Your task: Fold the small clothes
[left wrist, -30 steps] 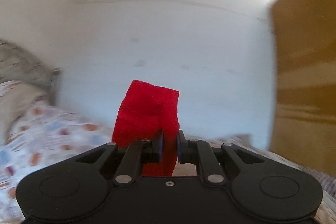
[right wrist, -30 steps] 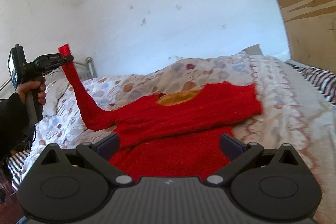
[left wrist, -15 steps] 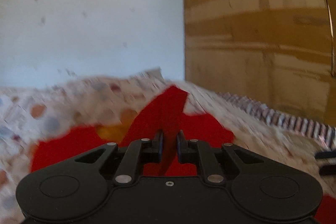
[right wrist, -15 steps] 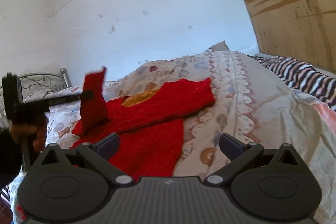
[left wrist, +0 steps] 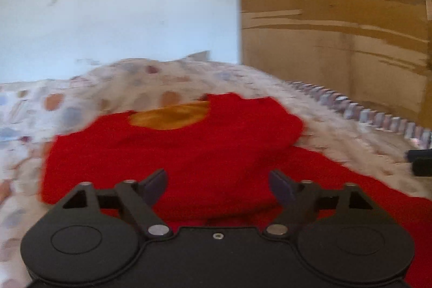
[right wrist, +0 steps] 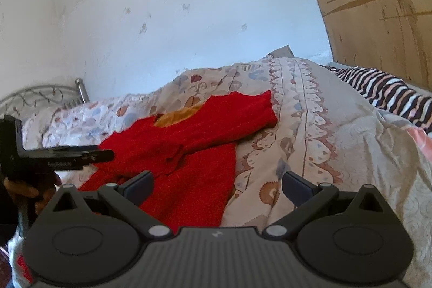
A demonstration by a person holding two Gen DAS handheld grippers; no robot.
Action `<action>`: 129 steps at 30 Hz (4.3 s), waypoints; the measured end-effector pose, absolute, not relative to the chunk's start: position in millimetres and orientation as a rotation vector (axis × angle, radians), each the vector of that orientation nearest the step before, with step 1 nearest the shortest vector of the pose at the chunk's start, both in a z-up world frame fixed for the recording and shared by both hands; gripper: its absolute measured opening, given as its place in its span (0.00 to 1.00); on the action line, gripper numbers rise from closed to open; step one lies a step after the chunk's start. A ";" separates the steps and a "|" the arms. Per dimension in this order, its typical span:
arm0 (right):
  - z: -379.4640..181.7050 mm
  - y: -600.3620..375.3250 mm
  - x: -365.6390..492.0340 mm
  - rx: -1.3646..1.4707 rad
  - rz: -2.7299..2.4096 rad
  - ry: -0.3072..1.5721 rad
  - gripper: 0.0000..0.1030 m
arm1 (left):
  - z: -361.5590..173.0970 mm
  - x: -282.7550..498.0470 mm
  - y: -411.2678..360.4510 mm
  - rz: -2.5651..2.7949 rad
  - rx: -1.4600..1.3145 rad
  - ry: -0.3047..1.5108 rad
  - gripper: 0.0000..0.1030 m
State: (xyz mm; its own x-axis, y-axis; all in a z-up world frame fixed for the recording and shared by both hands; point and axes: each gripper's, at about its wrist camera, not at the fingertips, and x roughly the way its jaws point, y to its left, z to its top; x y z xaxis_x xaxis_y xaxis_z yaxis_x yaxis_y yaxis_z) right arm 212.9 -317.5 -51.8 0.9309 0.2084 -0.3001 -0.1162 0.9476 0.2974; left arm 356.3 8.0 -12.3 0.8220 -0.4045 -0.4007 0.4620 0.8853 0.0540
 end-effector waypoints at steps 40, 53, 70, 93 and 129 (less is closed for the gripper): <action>-43.8 -240.3 342.8 -0.081 0.189 0.510 1.00 | -21.5 483.6 150.4 0.104 -0.170 0.593 0.34; -62.4 -294.3 248.7 -0.019 0.086 0.579 1.00 | 6.0 347.1 139.6 0.009 -0.174 0.575 0.95; -60.8 -309.2 132.4 0.205 0.372 0.441 0.87 | -44.3 198.2 119.2 -0.240 -0.143 0.623 0.99; -54.3 -305.4 110.8 0.361 0.329 0.507 0.07 | -37.8 170.3 116.9 -0.188 -0.115 0.749 0.14; -47.9 -243.0 64.7 -0.419 0.361 0.437 0.97 | -14.8 139.3 95.2 -0.145 -0.078 0.603 0.99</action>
State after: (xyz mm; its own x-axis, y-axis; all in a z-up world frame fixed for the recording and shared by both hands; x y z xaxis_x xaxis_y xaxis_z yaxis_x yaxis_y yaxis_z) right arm 64.7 -243.0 -47.9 0.8459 0.2446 -0.4740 -0.4200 0.8532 -0.3092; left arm 139.3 95.2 -14.8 0.8140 -0.1582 -0.5588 0.1130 0.9869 -0.1149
